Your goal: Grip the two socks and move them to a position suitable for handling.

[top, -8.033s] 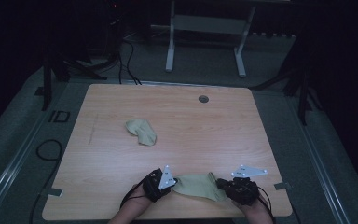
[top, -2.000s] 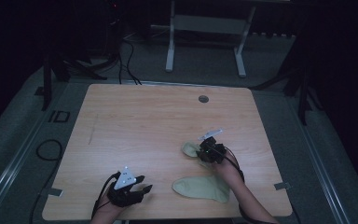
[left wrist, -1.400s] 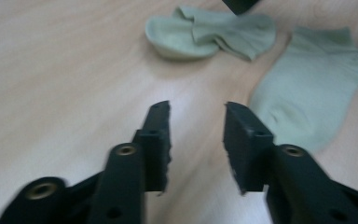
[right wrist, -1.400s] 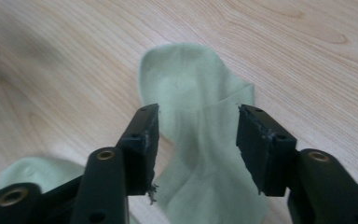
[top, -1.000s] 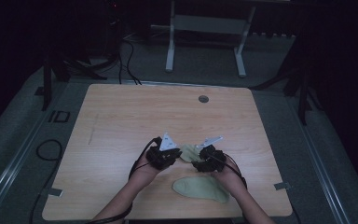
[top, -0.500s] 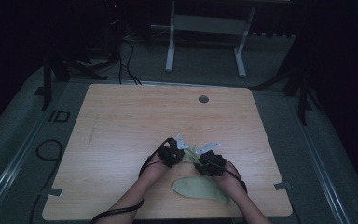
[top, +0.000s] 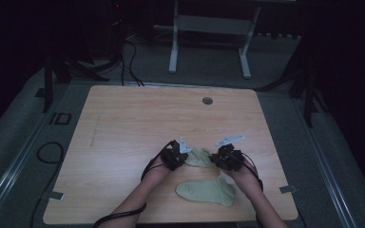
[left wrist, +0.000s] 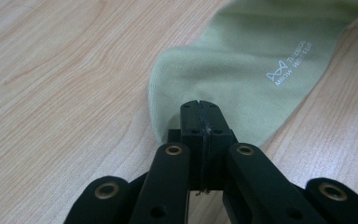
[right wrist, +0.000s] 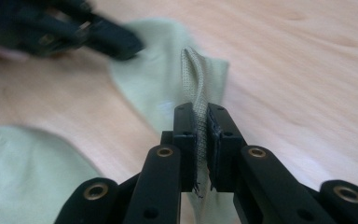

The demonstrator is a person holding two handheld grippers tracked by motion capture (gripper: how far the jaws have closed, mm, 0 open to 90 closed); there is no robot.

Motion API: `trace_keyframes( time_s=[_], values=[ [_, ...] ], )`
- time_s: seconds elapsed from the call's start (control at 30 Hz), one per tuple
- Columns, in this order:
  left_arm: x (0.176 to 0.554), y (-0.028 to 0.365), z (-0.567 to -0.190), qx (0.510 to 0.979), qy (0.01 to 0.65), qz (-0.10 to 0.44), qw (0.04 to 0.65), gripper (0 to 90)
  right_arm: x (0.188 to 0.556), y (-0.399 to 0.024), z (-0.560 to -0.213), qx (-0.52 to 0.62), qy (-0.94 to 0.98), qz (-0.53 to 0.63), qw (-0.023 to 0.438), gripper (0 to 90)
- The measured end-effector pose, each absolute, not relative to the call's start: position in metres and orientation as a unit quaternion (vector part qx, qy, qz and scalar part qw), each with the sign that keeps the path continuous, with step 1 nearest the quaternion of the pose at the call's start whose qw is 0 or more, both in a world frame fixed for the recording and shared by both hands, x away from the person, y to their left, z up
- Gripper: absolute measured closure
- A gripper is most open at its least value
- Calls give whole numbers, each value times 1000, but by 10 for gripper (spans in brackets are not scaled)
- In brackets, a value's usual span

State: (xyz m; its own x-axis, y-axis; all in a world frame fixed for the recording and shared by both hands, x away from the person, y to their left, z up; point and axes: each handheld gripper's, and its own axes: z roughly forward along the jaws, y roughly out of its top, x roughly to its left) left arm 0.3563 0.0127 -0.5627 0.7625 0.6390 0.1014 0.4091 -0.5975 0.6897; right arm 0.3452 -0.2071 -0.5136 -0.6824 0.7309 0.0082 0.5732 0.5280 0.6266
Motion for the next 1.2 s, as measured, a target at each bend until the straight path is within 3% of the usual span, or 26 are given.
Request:
trace_keyframes(
  time_s=[0.23,0.37,0.5,0.83,1.2],
  values=[
    [357,11,-562,880,297,170,329,889,362,-242,-509,419,844,303,144,826],
    [358,11,-561,882,293,171,328,889,366,-250,-511,429,841,297,144,668],
    [357,11,-561,883,290,174,326,889,366,-251,-510,428,840,297,153,642],
    [358,13,-562,879,299,164,335,889,378,-242,-523,415,842,304,161,865],
    [359,12,-562,879,301,163,333,888,394,-240,-547,430,845,267,171,865]
  ],
)
